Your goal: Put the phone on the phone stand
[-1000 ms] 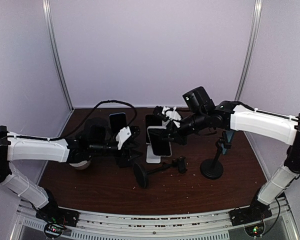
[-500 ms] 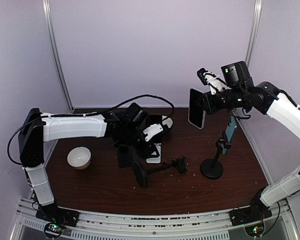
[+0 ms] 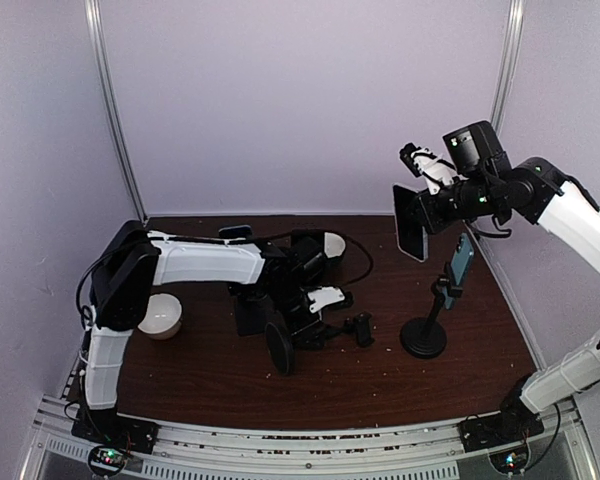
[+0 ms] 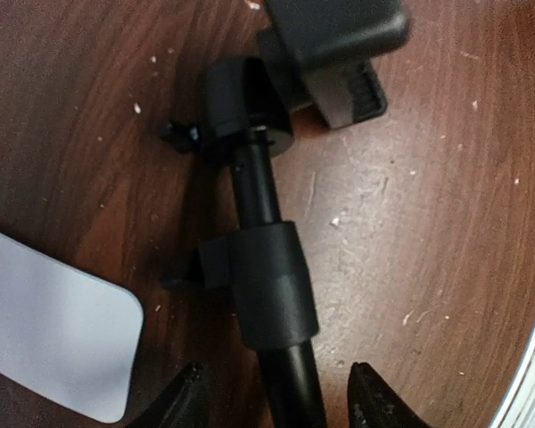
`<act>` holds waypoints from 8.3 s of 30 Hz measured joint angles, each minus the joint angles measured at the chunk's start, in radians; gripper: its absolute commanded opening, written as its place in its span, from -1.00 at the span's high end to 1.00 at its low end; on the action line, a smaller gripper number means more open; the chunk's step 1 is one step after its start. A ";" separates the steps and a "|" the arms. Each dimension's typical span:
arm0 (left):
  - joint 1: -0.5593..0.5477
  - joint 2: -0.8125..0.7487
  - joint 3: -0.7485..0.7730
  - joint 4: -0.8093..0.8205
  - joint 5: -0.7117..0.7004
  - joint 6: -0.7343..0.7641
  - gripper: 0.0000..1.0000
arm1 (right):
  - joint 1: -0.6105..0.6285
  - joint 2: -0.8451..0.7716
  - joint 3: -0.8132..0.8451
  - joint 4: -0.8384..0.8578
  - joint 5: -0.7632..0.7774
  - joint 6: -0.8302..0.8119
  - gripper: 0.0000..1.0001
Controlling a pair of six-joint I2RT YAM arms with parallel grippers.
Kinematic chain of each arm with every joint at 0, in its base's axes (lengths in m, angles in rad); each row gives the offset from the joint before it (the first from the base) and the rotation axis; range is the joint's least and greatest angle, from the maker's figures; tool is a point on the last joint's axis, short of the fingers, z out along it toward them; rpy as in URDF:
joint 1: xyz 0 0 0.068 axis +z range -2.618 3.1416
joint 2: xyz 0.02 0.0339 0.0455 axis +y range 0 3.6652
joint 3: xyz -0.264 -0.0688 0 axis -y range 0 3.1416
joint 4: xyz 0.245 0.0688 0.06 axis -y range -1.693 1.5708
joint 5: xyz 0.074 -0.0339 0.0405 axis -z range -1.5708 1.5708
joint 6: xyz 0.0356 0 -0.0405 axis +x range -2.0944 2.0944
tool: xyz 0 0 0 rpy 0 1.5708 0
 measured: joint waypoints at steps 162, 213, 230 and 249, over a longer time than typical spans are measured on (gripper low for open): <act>-0.069 -0.904 -0.719 0.995 0.051 -0.174 1.00 | 0.436 -0.198 -0.877 1.034 -0.080 0.121 -0.45; -0.135 -0.913 -0.687 0.926 -0.186 -0.314 1.00 | 0.535 -0.041 -0.781 1.006 0.223 0.304 1.00; -0.161 -0.913 -0.816 1.111 -0.238 -0.366 1.00 | 0.555 -0.024 -0.766 0.995 0.266 0.322 1.00; -0.139 -0.829 -0.886 1.401 -0.142 -0.198 1.00 | 0.525 -0.023 -0.782 1.062 0.260 0.241 1.00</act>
